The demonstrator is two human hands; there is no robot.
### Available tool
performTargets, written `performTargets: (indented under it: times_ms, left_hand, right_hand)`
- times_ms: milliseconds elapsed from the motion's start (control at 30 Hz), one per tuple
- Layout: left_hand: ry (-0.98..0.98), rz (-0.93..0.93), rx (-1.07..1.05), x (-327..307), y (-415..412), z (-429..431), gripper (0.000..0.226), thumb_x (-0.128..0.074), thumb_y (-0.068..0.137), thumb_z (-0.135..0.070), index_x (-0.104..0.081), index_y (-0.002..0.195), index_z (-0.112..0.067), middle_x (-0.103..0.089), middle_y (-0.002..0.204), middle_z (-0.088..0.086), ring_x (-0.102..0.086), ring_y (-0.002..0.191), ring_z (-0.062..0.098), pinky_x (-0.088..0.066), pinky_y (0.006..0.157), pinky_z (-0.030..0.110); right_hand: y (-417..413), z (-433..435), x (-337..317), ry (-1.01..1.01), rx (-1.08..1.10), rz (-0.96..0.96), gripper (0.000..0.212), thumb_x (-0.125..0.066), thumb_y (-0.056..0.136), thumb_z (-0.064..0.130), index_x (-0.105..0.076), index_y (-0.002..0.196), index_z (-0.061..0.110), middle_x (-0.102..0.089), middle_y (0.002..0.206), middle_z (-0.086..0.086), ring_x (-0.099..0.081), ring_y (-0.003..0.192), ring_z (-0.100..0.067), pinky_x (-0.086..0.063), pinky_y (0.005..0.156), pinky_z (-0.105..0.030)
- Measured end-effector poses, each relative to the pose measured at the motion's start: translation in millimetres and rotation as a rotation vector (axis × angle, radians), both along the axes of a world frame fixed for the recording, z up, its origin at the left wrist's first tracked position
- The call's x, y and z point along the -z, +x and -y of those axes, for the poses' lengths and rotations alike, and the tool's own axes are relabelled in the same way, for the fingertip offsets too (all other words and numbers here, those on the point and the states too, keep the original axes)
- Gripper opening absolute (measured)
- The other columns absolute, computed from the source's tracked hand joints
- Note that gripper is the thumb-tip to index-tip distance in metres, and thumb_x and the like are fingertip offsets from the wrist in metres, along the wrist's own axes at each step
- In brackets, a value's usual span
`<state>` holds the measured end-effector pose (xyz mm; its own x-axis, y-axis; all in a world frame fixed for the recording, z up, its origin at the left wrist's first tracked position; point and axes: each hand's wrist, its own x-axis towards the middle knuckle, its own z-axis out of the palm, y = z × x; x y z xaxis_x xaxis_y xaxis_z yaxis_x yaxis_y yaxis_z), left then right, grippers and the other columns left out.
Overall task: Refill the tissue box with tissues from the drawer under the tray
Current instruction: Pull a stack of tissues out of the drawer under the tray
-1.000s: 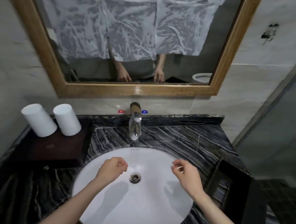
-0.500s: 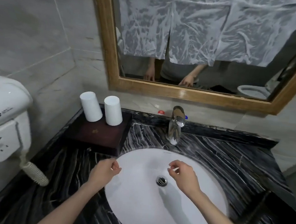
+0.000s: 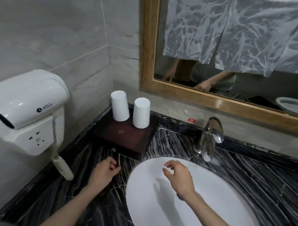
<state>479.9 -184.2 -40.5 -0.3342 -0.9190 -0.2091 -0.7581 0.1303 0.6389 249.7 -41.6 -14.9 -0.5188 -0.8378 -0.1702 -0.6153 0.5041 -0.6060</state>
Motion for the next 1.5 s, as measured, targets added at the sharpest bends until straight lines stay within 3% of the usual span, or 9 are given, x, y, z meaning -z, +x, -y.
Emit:
performTargets:
  times_ms: [300,433,633,867,1100,1500]
  left_hand:
    - [-0.017,-0.036,-0.108,16,7,33,0.023,-0.069,0.083,-0.028,-0.058,0.097,-0.014,-0.058,0.085,-0.004,-0.056,0.077,0.011,-0.037,0.058,0.015]
    - [-0.014,-0.039,-0.150,23,3,46,0.028,-0.070,0.083,-0.027,-0.061,0.103,-0.009,-0.061,0.092,0.001,-0.058,0.078,0.014,-0.042,0.070,0.024]
    - [-0.015,-0.094,-0.174,33,-3,56,0.032,-0.070,0.083,-0.026,-0.059,0.106,-0.007,-0.065,0.101,0.006,-0.059,0.080,0.016,-0.049,0.077,0.029]
    - [-0.014,-0.210,-0.235,39,-16,61,0.027,-0.067,0.086,-0.019,-0.058,0.107,-0.005,-0.066,0.104,0.010,-0.059,0.085,0.017,-0.043,0.075,0.025]
    - [-0.004,-0.219,-0.255,40,-25,67,0.017,-0.062,0.090,-0.015,-0.059,0.101,-0.002,-0.064,0.099,0.008,-0.057,0.080,0.013,-0.040,0.070,0.020]
    - [-0.002,-0.174,-0.248,38,-27,73,0.012,-0.062,0.088,-0.013,-0.058,0.089,-0.002,-0.062,0.083,0.005,-0.056,0.075,0.017,-0.044,0.070,0.028]
  right_hand:
    - [20,59,1,-0.051,-0.118,-0.056,0.038,-0.053,0.093,0.033,-0.055,0.128,0.018,-0.056,0.132,0.002,-0.054,0.119,-0.018,-0.044,0.092,-0.030]
    - [24,80,3,-0.099,-0.147,-0.067,0.040,-0.053,0.094,0.030,-0.053,0.131,0.016,-0.056,0.134,-0.001,-0.055,0.119,-0.019,-0.044,0.092,-0.029]
    - [30,104,12,-0.100,-0.206,-0.121,0.051,-0.046,0.098,0.030,-0.037,0.146,0.014,-0.036,0.154,-0.001,-0.029,0.144,-0.015,-0.026,0.114,-0.026]
    - [22,120,21,-0.005,-0.270,-0.189,0.055,-0.039,0.101,0.032,-0.024,0.151,0.015,-0.017,0.161,0.001,-0.016,0.148,-0.012,-0.026,0.114,-0.027]
    - [16,122,25,-0.007,-0.256,-0.220,0.048,-0.035,0.102,0.027,-0.029,0.149,0.016,-0.020,0.160,0.003,-0.022,0.147,-0.011,-0.033,0.111,-0.028]
    - [14,125,25,0.067,-0.303,-0.293,0.047,-0.032,0.103,0.026,-0.028,0.149,0.016,-0.018,0.161,0.003,-0.017,0.148,-0.012,-0.036,0.109,-0.031]
